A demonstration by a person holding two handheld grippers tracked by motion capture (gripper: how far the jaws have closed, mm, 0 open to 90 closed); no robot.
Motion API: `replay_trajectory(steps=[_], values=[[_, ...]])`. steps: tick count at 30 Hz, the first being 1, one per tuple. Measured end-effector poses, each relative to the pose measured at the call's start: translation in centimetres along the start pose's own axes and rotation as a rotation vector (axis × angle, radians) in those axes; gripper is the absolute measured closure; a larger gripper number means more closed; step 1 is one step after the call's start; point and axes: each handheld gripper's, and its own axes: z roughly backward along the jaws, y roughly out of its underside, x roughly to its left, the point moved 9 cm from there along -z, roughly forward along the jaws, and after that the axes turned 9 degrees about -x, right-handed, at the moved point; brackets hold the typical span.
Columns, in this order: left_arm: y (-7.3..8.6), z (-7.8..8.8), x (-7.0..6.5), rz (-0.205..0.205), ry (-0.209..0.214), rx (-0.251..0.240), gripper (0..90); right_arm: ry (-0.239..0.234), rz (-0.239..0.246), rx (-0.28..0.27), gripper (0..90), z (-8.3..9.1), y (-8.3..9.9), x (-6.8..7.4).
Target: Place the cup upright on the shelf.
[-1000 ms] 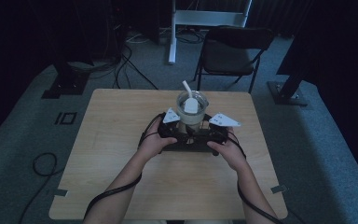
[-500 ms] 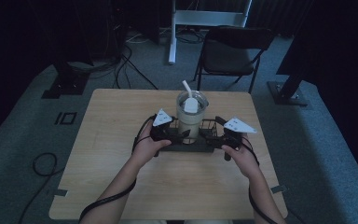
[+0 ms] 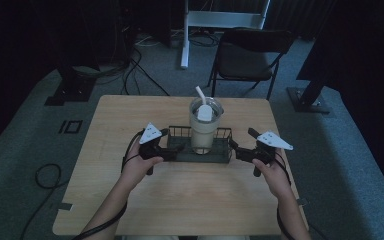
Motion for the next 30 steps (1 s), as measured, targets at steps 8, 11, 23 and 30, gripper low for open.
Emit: replay_trajectory(steps=[8, 11, 23, 30], values=[[1.1, 3.3, 2.2, 0.031, -0.056, -0.002, 9.4, 0.049, 0.002, 0.022, 9.3, 1.7, 0.9, -1.2], [1.6, 4.4, 2.9, 0.042, -0.072, -0.002, 9.1, 0.060, -0.005, 0.024, 9.3, 2.1, 1.2, -1.6], [3.5, 8.2, 4.9, 0.064, -0.149, 0.007, 8.5, 0.118, 0.004, 0.068, 9.2, 4.8, 3.5, -3.0], [5.1, 10.3, 5.9, 0.094, -0.205, 0.020, 8.5, 0.140, -0.002, 0.087, 9.2, 6.4, 4.8, -3.4]])
